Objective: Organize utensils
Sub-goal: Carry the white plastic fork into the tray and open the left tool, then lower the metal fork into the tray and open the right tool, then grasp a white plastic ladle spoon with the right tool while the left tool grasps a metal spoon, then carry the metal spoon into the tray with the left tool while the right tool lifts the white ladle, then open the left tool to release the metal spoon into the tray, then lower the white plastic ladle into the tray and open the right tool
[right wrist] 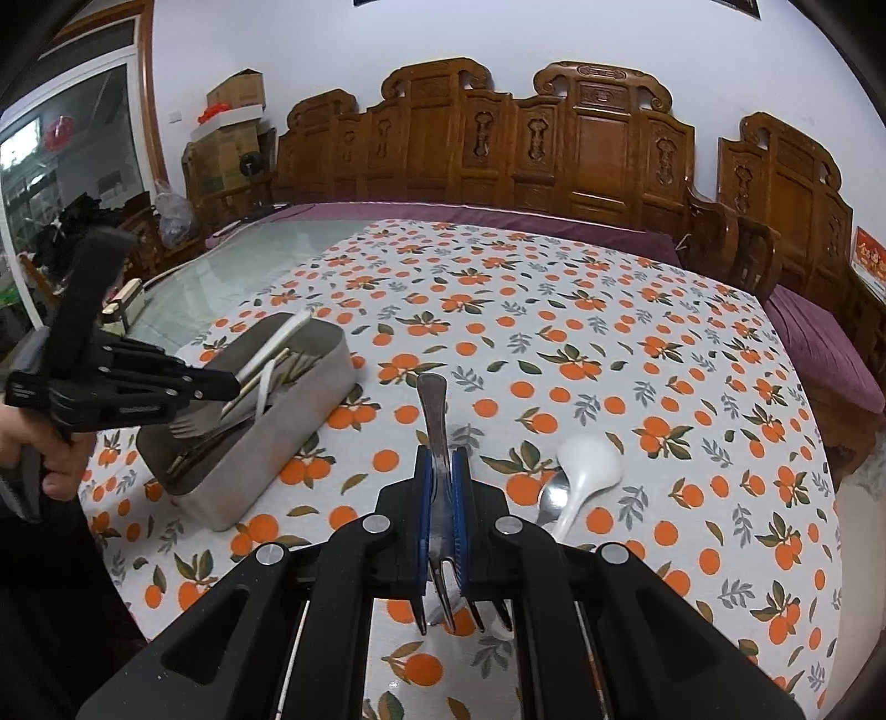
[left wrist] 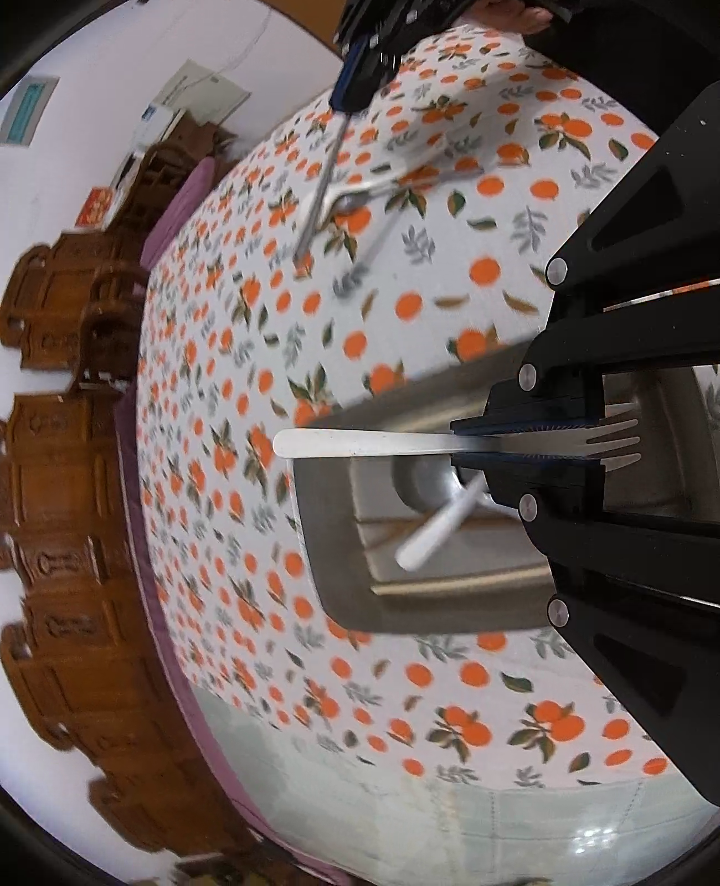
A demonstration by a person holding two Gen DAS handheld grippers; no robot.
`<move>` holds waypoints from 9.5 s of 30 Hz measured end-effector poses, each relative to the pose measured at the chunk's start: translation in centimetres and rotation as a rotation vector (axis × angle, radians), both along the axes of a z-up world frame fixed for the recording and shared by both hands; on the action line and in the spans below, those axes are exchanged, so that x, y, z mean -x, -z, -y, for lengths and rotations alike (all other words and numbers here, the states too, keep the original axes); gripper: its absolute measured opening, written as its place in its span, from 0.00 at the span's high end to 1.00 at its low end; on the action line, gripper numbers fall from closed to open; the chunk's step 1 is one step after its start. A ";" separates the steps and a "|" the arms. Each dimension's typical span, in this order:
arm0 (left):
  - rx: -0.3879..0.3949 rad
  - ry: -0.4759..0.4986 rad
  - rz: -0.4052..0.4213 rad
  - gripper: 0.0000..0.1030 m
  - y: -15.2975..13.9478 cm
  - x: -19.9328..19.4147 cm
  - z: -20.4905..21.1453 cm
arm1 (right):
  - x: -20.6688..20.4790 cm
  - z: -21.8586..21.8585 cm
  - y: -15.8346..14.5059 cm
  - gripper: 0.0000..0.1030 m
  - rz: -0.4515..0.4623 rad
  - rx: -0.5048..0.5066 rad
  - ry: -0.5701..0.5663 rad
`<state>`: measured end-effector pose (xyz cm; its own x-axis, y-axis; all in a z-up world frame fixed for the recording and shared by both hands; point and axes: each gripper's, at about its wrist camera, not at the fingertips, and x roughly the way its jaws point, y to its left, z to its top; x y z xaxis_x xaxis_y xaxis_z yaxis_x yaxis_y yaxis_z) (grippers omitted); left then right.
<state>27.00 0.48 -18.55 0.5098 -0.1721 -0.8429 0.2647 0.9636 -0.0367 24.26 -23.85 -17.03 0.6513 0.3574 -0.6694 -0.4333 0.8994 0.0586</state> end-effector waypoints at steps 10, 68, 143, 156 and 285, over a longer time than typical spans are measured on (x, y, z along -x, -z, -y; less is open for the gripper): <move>-0.023 -0.059 -0.070 0.94 2.6 -1.1 -1.3 | 0.6 -1.3 -0.6 0.92 0.012 0.006 -0.021; 0.107 -0.218 0.228 0.52 -7.5 1.3 -9.5 | -2.9 -15.1 0.9 0.92 -0.082 -0.050 -0.106; -0.015 0.188 0.161 0.17 0.4 0.2 18.1 | -7.5 13.2 5.3 0.90 -0.139 0.020 0.312; 0.069 0.214 0.056 0.41 3.9 -6.5 22.5 | -7.8 15.7 5.2 0.90 -0.166 -0.100 0.331; 0.050 -0.272 0.222 0.20 -3.5 -1.5 -10.5 | -3.3 -17.0 1.6 0.90 -0.130 -0.073 -0.110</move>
<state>28.47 11.02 -15.04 0.7122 -0.0434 -0.7007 0.0059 0.9984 -0.0559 27.52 -6.82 -18.63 0.5155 0.4722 -0.7150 -0.5130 0.8384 0.1839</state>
